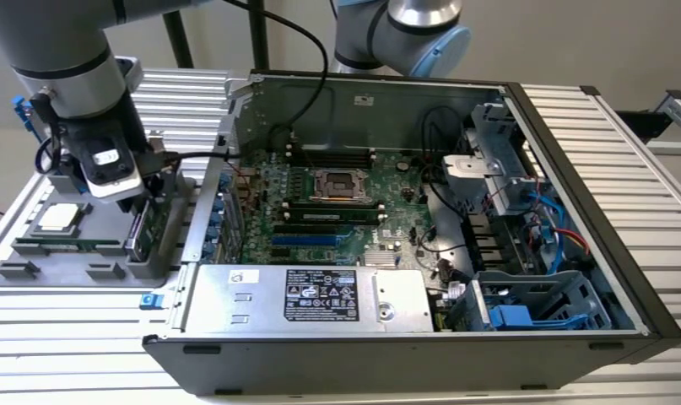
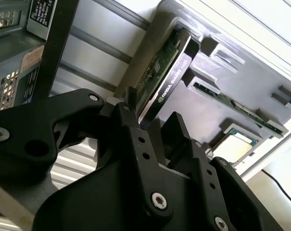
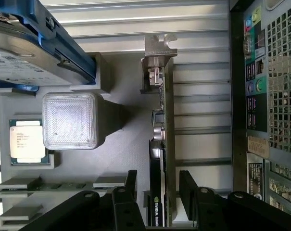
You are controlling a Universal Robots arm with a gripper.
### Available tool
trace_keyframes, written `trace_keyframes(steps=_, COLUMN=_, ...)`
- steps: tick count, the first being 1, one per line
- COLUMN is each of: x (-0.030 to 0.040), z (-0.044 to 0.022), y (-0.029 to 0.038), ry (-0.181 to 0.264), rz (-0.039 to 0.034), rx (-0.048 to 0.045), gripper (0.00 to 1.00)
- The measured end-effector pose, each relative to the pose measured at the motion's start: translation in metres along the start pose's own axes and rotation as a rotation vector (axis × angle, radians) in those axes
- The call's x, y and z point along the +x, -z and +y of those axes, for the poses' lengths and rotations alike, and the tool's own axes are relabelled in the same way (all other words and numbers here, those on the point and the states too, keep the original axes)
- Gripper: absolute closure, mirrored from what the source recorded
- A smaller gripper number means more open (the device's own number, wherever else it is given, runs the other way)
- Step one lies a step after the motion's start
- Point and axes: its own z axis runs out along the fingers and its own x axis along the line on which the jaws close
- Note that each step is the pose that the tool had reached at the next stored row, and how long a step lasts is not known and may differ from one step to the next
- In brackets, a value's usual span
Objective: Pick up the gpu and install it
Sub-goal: 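Pick up the gpu and move the gpu toward the slot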
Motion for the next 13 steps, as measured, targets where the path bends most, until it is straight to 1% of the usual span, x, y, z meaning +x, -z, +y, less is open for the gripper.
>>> trace_keyframes(steps=9, x=-0.0002, z=-0.0004, y=-0.0097, ry=0.000, rz=0.0001, rx=0.0000, gripper=0.00)
trace_keyframes(steps=13, x=-0.0003, z=-0.0005, y=-0.0124, ry=0.000, rz=0.0002, rx=0.0002, gripper=0.00)
